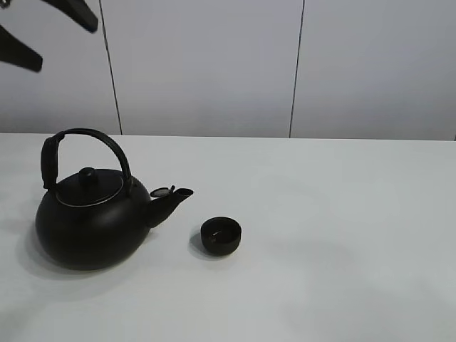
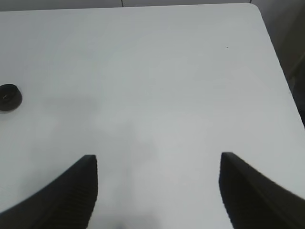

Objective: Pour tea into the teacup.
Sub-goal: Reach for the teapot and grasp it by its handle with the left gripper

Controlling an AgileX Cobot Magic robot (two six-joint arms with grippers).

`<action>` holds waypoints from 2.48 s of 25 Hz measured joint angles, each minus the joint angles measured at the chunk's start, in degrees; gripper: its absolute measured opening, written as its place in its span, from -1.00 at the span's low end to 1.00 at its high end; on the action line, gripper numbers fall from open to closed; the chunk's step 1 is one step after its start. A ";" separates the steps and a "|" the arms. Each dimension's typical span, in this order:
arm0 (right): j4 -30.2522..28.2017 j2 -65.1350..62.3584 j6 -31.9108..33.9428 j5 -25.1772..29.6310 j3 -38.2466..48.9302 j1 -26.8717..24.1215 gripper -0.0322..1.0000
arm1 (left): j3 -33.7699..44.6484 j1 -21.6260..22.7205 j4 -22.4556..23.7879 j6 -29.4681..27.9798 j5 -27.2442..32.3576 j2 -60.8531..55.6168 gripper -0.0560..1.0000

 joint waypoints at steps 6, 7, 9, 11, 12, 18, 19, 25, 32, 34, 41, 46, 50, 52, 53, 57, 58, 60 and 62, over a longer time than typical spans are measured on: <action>0.00 0.00 0.00 0.00 0.00 0.00 0.02 | -0.01 0.00 4.96 4.95 -2.55 -13.89 0.28; 0.00 0.00 0.00 0.00 0.00 0.00 0.02 | -0.01 0.00 6.99 5.24 -3.30 -16.31 0.28; 0.00 0.00 0.00 0.00 0.00 0.00 0.02 | -0.01 0.00 11.21 5.57 -4.83 -20.36 0.28; 0.00 0.00 0.00 0.00 0.00 0.00 0.02 | -0.01 0.07 15.62 5.62 -5.37 -24.33 0.28; 0.00 0.00 0.00 -0.15 0.00 0.00 0.02 | 0.28 0.07 17.77 5.57 -6.10 -25.92 0.28; 0.00 0.00 0.00 -0.09 0.00 0.00 0.02 | 14.45 -3.45 31.92 -0.64 -19.40 -39.70 0.28; 0.00 0.00 0.00 -0.09 0.00 0.00 0.02 | 18.62 -3.71 34.55 -2.78 -22.84 -41.56 0.28; 0.00 -0.02 0.00 -0.09 0.00 0.00 0.02 | 41.91 -3.90 52.04 -13.59 -43.39 -46.11 0.28; 0.00 -0.02 0.00 -0.09 0.00 0.00 0.02 | 56.58 -3.90 56.12 -22.58 -63.74 -38.11 0.28; 0.00 -0.02 0.00 -0.09 0.00 0.00 0.02 | 56.68 -3.90 56.58 -22.90 -67.08 -33.43 0.27; 0.00 -0.02 0.00 -0.04 0.00 0.00 0.02 | 56.68 -2.03 65.82 -27.41 -83.53 -14.96 0.03; 0.05 -0.02 0.00 -0.04 0.00 0.00 0.02 | 56.63 1.74 68.33 -27.61 -94.77 -5.10 0.01; 0.05 -0.02 0.00 -0.04 0.00 0.00 0.02 | 55.50 1.92 68.83 -25.49 -98.24 -0.44 0.01; 0.05 -0.02 0.00 -0.04 0.00 0.00 0.02 | 54.16 1.92 68.82 -23.81 -98.98 1.45 0.01; 0.05 -0.02 0.00 -0.04 0.00 0.00 0.02 | 53.67 1.92 68.82 -23.22 -99.21 2.35 0.01; 0.05 -0.02 0.00 -0.04 0.00 0.00 0.02 | 52.49 1.92 68.82 -22.41 -99.87 4.89 0.01; 0.05 -0.02 0.00 -0.04 0.00 0.00 0.02 | 52.20 1.92 68.82 -22.40 -99.93 5.52 0.01; 0.05 -0.02 0.00 -0.04 0.00 0.00 0.02 | 51.32 1.92 68.82 -22.35 -100.07 7.17 0.01; 0.05 -0.02 0.00 -0.04 0.00 0.00 0.02 | 49.96 1.68 68.82 -22.35 -100.23 8.71 0.01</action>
